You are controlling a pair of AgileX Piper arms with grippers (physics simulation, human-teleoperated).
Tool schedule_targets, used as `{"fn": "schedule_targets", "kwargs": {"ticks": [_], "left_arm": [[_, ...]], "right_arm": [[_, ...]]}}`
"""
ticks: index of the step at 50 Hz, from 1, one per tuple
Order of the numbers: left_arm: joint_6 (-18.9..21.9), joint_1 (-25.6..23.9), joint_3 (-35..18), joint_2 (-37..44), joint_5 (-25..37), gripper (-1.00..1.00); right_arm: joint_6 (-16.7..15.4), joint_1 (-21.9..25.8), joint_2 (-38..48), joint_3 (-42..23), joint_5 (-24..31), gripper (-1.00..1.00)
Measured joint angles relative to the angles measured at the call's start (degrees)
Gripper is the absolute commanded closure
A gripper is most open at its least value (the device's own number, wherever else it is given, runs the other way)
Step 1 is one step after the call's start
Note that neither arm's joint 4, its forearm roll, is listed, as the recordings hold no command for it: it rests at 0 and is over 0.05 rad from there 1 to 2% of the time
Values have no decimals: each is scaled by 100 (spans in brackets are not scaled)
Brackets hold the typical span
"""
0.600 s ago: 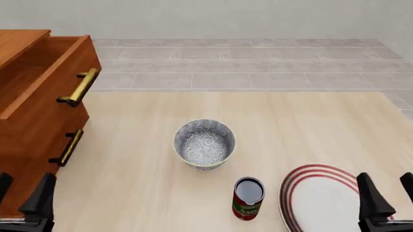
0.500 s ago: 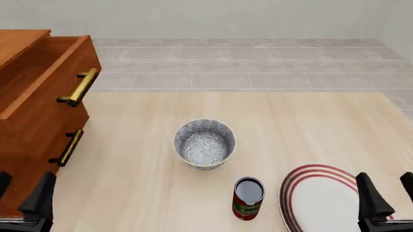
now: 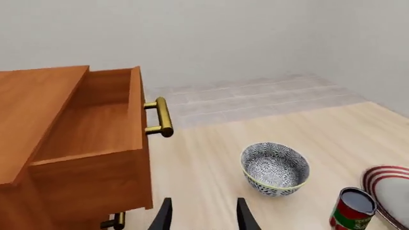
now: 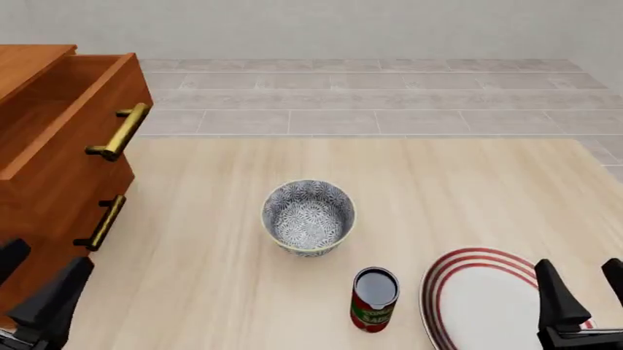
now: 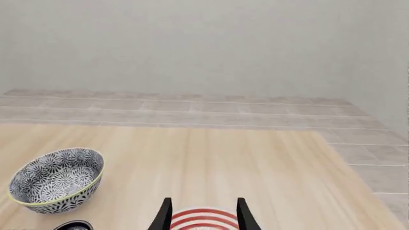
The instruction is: Put the ketchup in the top drawer of the cabinet.
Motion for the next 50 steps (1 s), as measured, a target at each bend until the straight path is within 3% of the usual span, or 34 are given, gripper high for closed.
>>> {"fn": "schedule_targets", "kwargs": {"ticks": [8,24,36,50], "left_arm": [[55,-804,-72,811,-465,-100],[58,-2133,-111,3066,-2172,-100],[177,-2942,-183,4880,-3458,-100],[305,-3578,-190,6227,-4344,-100]], "right_arm": [[-25,-6,-82,-1,87,-100],[-185,-158,-240,-31,243,-100],[-275,-228,-268,-27,270,-100],[-380,-280,-278,-18,279,-100]]}}
